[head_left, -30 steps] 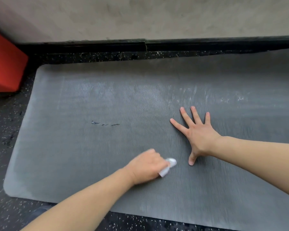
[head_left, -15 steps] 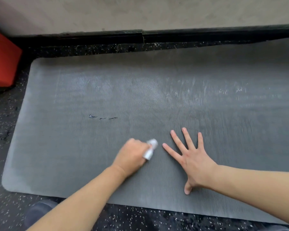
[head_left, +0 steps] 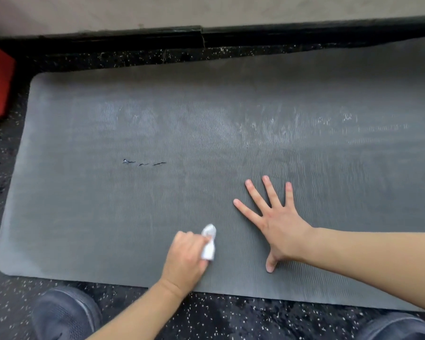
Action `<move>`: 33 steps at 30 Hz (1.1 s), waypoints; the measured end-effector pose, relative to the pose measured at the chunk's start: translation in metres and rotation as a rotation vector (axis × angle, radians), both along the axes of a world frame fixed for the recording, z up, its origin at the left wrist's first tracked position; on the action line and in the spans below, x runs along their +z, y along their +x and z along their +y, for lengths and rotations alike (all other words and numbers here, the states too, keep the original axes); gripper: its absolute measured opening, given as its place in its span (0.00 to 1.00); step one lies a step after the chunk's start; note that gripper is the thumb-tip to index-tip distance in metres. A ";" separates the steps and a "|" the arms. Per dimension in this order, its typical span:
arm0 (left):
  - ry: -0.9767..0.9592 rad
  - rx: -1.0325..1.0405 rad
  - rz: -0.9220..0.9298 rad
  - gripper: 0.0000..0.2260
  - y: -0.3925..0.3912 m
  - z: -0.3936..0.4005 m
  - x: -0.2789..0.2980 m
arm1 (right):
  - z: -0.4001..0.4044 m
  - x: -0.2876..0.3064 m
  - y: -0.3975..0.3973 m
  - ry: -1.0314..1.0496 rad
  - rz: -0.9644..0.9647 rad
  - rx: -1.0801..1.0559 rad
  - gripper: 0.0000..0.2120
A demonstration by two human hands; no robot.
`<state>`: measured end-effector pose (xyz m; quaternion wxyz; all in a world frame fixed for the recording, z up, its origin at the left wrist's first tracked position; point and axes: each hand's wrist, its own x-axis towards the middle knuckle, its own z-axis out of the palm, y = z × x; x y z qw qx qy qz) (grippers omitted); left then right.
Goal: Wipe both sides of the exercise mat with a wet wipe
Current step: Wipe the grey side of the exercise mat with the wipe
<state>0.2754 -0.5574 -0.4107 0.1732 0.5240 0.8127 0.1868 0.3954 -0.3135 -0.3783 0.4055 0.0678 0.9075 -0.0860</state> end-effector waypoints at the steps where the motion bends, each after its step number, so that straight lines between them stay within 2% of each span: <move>1: -0.008 -0.067 -0.007 0.02 0.021 0.002 0.001 | 0.000 0.001 0.000 -0.002 0.003 0.008 0.81; 3: -0.007 -0.375 0.079 0.01 0.056 -0.001 0.001 | 0.001 0.002 0.004 -0.003 0.028 0.025 0.80; 5: 0.006 -0.567 0.083 0.01 0.053 -0.004 -0.005 | 0.003 0.002 0.016 -0.016 0.061 0.068 0.76; 6: 0.032 -0.571 0.111 0.01 0.043 -0.005 -0.008 | 0.005 0.003 0.025 -0.026 0.081 0.111 0.75; 8: 0.041 -0.363 0.129 0.01 0.017 -0.006 -0.011 | 0.018 0.008 0.042 -0.101 0.125 0.201 0.72; 10: 0.027 -0.122 0.060 0.03 0.004 -0.003 -0.007 | 0.045 0.015 0.041 -0.165 0.163 0.161 0.67; 11: -0.007 -0.077 0.028 0.05 0.010 0.000 -0.004 | 0.062 0.020 0.032 -0.150 0.206 0.104 0.66; 13: -0.074 -0.206 0.053 0.07 0.046 0.006 -0.003 | 0.095 0.024 0.006 -0.045 0.294 -0.010 0.68; 15: 0.006 -0.453 0.100 0.10 0.082 0.008 -0.003 | 0.120 0.021 -0.017 0.023 0.240 -0.106 0.73; 17: 0.057 -0.601 0.142 0.11 0.078 0.015 -0.007 | 0.129 0.015 -0.028 0.068 0.148 -0.140 0.77; 18: 0.050 -0.591 0.183 0.10 0.063 0.022 -0.007 | 0.129 0.011 -0.030 0.091 0.126 -0.142 0.78; 20: 0.058 -0.343 0.203 0.07 0.026 0.036 -0.009 | 0.126 0.004 -0.029 0.101 0.117 -0.155 0.80; 22: 0.062 -0.049 0.118 0.02 0.002 0.053 -0.007 | 0.124 0.002 -0.029 0.092 0.121 -0.168 0.80; 23: 0.037 0.007 0.084 0.04 0.004 0.062 -0.005 | 0.125 0.002 -0.029 0.090 0.129 -0.179 0.81; 24: 0.010 -0.025 0.081 0.05 0.016 0.070 -0.006 | 0.126 0.002 -0.030 0.090 0.136 -0.185 0.81; 27: 0.047 -0.572 0.202 0.03 0.067 0.079 -0.010 | 0.126 0.002 -0.029 0.093 0.144 -0.181 0.81; 28: 0.068 -0.660 0.216 0.02 0.064 0.086 -0.014 | 0.125 0.002 -0.028 0.098 0.149 -0.178 0.81; 29: 0.107 -0.657 0.243 0.04 0.053 0.095 -0.018 | 0.125 0.002 -0.028 0.101 0.150 -0.176 0.81; 30: 0.130 -0.557 0.266 0.06 0.037 0.106 -0.019 | 0.125 0.002 -0.029 0.103 0.147 -0.174 0.81; 33: 0.133 -0.009 0.291 0.05 -0.027 0.137 -0.010 | 0.125 0.002 -0.029 0.097 0.138 -0.186 0.81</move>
